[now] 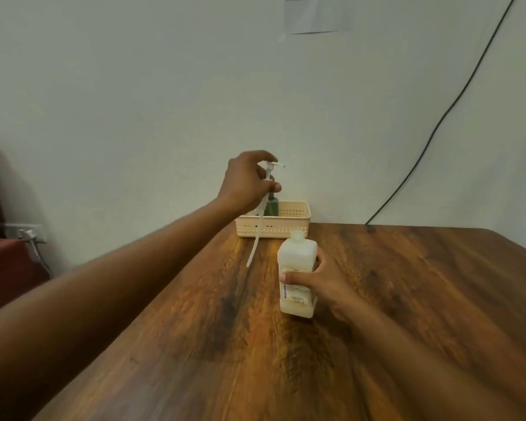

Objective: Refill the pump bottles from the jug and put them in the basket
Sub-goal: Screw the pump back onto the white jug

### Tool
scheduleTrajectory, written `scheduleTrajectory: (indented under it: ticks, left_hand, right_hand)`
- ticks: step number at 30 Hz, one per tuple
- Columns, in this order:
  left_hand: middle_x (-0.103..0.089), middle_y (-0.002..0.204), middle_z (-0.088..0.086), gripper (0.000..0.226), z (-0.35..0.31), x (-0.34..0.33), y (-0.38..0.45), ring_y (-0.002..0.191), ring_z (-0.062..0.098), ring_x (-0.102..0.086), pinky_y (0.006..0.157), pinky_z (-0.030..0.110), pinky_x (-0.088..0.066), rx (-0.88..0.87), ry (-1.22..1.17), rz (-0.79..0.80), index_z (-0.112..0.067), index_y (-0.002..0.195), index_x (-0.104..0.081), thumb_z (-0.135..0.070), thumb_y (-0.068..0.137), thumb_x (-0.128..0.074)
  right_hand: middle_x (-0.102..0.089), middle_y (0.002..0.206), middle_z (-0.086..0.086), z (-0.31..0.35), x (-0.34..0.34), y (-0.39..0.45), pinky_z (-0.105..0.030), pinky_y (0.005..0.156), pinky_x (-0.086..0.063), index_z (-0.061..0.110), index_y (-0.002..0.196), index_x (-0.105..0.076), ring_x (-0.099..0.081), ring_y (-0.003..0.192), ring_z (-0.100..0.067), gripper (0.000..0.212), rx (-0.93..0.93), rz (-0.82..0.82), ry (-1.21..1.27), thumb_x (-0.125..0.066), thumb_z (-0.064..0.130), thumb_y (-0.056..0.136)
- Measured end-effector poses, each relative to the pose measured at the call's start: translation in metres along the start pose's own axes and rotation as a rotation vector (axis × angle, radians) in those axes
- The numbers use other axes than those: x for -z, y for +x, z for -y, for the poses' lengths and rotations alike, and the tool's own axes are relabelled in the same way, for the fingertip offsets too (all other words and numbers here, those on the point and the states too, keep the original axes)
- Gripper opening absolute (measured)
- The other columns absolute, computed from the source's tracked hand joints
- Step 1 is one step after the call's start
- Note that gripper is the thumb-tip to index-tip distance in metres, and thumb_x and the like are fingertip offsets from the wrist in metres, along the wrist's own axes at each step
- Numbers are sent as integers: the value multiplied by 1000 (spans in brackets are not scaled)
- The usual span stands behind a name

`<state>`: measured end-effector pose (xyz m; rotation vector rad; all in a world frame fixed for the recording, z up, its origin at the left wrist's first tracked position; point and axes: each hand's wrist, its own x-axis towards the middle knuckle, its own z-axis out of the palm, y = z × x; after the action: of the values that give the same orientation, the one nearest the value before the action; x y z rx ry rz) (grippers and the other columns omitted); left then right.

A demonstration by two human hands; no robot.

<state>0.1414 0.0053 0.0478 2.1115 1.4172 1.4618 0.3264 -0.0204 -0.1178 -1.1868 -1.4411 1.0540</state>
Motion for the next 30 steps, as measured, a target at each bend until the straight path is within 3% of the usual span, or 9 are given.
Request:
scheduleTrajectory:
  ticks: [4, 9, 19, 27, 30]
  left_hand:
    - [-77, 85, 2, 50, -55, 2, 16, 76, 1, -75, 73, 13, -58, -131, -73, -71, -17, 127, -68, -11, 81, -86]
    - [-77, 88, 6, 48, -89, -5, 21, 77, 9, -76, 77, 19, -61, -192, -112, -120, -19, 124, -69, -12, 80, -87]
    - [-77, 88, 2, 45, -86, -20, 16, 78, 9, -75, 71, 12, -57, -169, -137, -161, -20, 124, -69, -14, 83, -85]
    - [-76, 91, 3, 46, -94, -16, 21, 79, 10, -73, 68, 8, -54, -180, -156, -216, -18, 126, -68, -14, 84, -85]
    - [-76, 89, 4, 45, -89, -23, 13, 79, 10, -74, 68, 7, -54, -176, -163, -191, -18, 126, -67, -13, 84, -84]
  right_hand:
    - [-69, 111, 11, -4, 8, -11, -19, 63, -55, 40, 119, -52, -69, 97, -9, 72, 22, -9, -53, -95, 30, 63]
    - [-68, 111, 11, 0, 13, -15, -25, 69, -55, 36, 125, -53, -68, 99, -11, 77, 18, -22, -61, -96, 30, 62]
    - [-68, 108, 16, 6, 21, -16, -15, 59, -53, 45, 118, -52, -69, 94, -7, 74, 50, -17, -72, -96, 36, 59]
    - [-68, 107, 15, 3, 21, -15, -14, 58, -53, 46, 112, -52, -69, 93, -6, 69, 56, 3, -75, -95, 36, 60]
    - [-69, 111, 11, 6, 21, -13, -19, 64, -57, 43, 121, -53, -70, 96, -8, 74, 83, 8, -65, -95, 35, 60]
